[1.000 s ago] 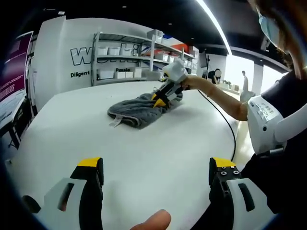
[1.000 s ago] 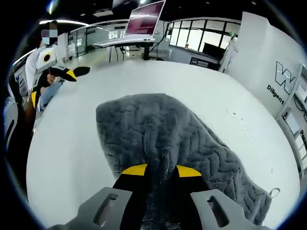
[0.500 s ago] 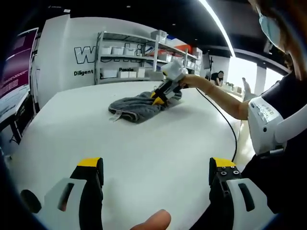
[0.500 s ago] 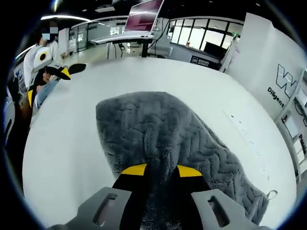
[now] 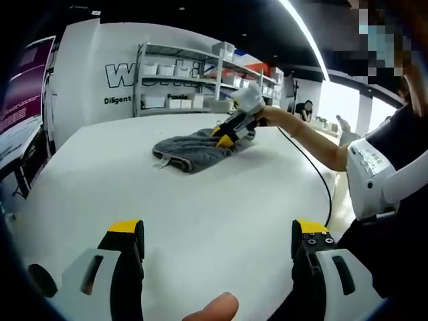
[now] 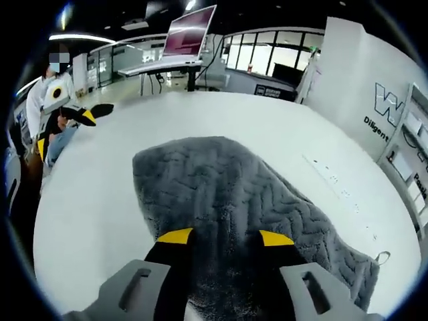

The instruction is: Open the folded towel by lifting each exposed corner and separating the folded layers until the towel lies flat within the target outline without major curled edges

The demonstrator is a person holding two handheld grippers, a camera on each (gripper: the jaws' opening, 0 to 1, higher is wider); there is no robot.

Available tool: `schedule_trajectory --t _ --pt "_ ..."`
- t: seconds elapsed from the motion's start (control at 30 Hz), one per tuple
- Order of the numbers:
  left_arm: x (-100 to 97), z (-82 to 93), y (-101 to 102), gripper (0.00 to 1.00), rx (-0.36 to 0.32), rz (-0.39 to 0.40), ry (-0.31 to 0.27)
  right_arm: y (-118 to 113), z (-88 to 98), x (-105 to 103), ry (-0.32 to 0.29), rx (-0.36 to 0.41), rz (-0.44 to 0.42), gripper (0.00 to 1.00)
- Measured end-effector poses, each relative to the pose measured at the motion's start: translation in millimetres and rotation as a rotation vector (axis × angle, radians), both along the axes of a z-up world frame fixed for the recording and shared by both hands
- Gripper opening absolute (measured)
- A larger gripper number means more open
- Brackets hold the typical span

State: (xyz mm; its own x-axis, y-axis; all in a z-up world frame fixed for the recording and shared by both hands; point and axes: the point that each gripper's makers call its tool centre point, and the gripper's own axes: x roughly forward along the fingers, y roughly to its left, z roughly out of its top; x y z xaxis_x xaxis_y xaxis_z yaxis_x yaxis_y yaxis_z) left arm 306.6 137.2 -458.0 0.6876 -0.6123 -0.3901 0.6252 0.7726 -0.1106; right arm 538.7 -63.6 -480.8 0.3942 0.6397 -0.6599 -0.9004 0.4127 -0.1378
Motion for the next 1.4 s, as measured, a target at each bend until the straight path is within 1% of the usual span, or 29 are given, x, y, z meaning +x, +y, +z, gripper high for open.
schedule_trajectory --t 0.1,0.17,0.2,0.3,0.33,0.37,0.4,0.47,0.5,0.57,0.73,0.8,0.9,1.03,1.1,1.2,1.3,1.4 --pt "0.3 1.5 -1 0.90 -0.007 -0.002 -0.003 -6 5.9 -3 -0.023 0.020 -0.020 0.56" --pt "0.7 0.6 0 0.90 0.002 0.000 0.001 -12 7.4 -4 -0.029 0.024 -0.043 0.62" --pt "1.0 0.5 0 0.90 0.004 0.001 0.002 -15 8.6 -6 -0.028 0.033 -0.056 0.66" --pt "1.3 1.0 -1 0.90 0.004 0.000 0.000 -21 16.2 -12 -0.010 0.086 -0.091 0.73" --pt "1.2 1.3 -1 0.90 0.002 -0.002 -0.001 -23 18.2 -13 -0.010 0.092 -0.095 0.76" --pt "1.1 1.4 -2 0.90 0.002 -0.004 -0.001 -26 21.8 -14 -0.013 0.103 -0.104 0.80" --pt "1.0 1.4 -3 0.90 0.003 -0.007 0.000 -29 25.5 -15 -0.021 0.111 -0.114 0.88" --pt "0.8 1.3 -4 0.90 0.008 -0.011 -0.001 -39 31.4 -16 -0.036 0.112 -0.152 0.98" --pt "0.8 1.4 -4 0.90 0.008 -0.013 -0.001 -44 33.1 -18 -0.042 0.101 -0.162 0.98" --pt "0.7 2.2 -5 0.90 0.005 -0.018 -0.005 -50 37.2 -24 -0.041 0.102 -0.171 0.99" --pt "0.8 4.9 -4 0.91 -0.010 -0.012 -0.014 -60 48.6 -47 -0.038 0.139 -0.180 0.99" --pt "0.8 4.9 -4 0.91 -0.010 -0.012 -0.014 -65 52.7 -54 -0.055 0.139 -0.190 0.99" --pt "0.6 4.6 -5 0.91 -0.005 -0.017 -0.011 -77 61.6 -65 -0.105 0.127 -0.220 0.99" --pt "-0.1 4.0 -6 0.91 -0.004 -0.023 -0.005 -85 66.4 -81 -0.105 0.125 -0.237 0.99" --pt "0.7 3.3 -6 0.91 -0.002 -0.021 -0.004 -87 67.8 -89 -0.078 0.143 -0.253 0.99" --pt "2.0 2.5 -7 0.91 -0.003 -0.023 -0.001 -92 70.5 -96 -0.076 0.163 -0.264 0.99" --pt "3.0 2.1 -10 0.91 -0.006 -0.030 0.001 -98 73.8 -96 -0.088 0.199 -0.291 0.99" --pt "1.9 1.1 -12 0.91 -0.003 -0.040 0.005 -104 71.2 -94 -0.088 0.203 -0.301 0.99"
